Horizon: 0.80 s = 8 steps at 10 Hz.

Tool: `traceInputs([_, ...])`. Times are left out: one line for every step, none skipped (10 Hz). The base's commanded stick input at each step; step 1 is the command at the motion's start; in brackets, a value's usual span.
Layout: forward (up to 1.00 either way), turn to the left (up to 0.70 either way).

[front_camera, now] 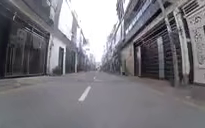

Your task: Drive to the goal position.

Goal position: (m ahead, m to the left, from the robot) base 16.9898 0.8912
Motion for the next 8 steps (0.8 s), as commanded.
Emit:
traceInputs([0.70,0.00])
traceInputs([0.70,0.00])
traceInputs([0.70,0.00])
traceInputs([0.70,0.00])
traceInputs([0.70,0.00])
traceInputs([0.70,-0.02])
traceInputs([0.70,-0.16])
traceInputs([0.70,-0.34])
